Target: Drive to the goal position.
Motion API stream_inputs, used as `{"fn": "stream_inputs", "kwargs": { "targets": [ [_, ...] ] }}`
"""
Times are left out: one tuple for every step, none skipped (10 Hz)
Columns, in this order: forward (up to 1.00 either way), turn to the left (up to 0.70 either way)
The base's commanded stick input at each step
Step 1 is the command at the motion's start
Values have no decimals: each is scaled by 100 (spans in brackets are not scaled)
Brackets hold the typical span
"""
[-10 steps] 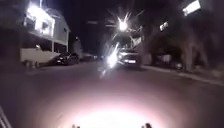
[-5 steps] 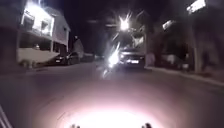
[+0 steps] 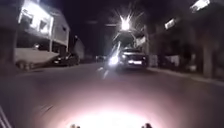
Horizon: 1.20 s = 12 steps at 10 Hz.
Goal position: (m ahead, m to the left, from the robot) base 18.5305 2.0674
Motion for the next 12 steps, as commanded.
{"fn": "stream_inputs", "kwargs": {
  "targets": [
    [85,0],
    [85,0],
    [85,0],
    [85,0],
    [85,0],
    [85,0],
    [85,0],
    [85,0],
    [85,0],
    [85,0],
    [85,0],
    [85,0]
  ]
}}
